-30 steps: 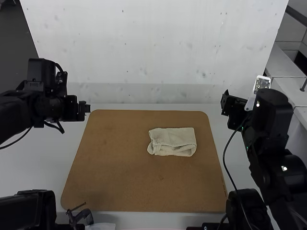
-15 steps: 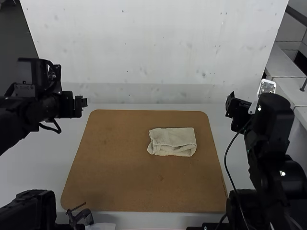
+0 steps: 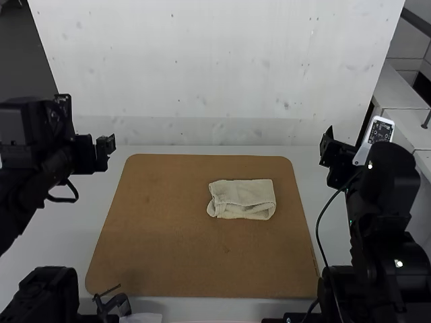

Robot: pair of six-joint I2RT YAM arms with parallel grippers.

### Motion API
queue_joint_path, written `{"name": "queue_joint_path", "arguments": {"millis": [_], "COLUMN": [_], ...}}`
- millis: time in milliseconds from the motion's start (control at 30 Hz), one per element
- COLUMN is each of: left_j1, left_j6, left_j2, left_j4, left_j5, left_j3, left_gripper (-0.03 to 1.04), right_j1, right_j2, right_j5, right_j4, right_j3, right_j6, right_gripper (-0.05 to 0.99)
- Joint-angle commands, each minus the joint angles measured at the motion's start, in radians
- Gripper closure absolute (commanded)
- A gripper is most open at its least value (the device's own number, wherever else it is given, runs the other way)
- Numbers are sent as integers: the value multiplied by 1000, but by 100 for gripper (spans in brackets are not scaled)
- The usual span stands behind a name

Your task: Fold the towel.

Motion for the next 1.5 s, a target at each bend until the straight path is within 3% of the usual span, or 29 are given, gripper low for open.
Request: {"name": "queue_joint_path", "arguments": {"millis": [0, 267, 467, 733, 1100, 1200, 1300, 1400, 1467], "left_j1": [2, 9, 15, 15, 16, 16, 15, 15, 15], "left_j6": [18, 92, 138, 153, 150, 150, 150, 150, 150], "left_j2": [-144, -400, -483, -489, -489, -489, -489, -489, -489], "left_j4": [12, 33, 43, 227, 254, 254, 254, 256, 257], "left_j5": [-18, -18, 25, 76, 80, 79, 77, 36, 36], "left_j3": [-60, -198, -235, -355, -437, -437, -437, -437, -439], "left_gripper": [2, 2, 2, 3, 3, 3, 3, 3, 3], "right_j1": [-11, -12, -9, -11, -14, -9, -12, -8, -9], "right_j2": [-4, -3, -7, -3, 13, 13, 11, 9, 9], "right_j5": [-31, -38, -49, -104, -127, -134, -181, -181, -183], "right_j4": [10, 20, 51, 122, 103, 177, 224, 261, 260], "right_j3": [-1, -12, -35, -113, -188, -250, -268, -296, -296], "right_j6": [-7, -7, -7, -7, -7, -10, -9, -4, -6], "right_gripper": [-3, -3, -3, -3, -3, -3, -3, -3, -3]}}
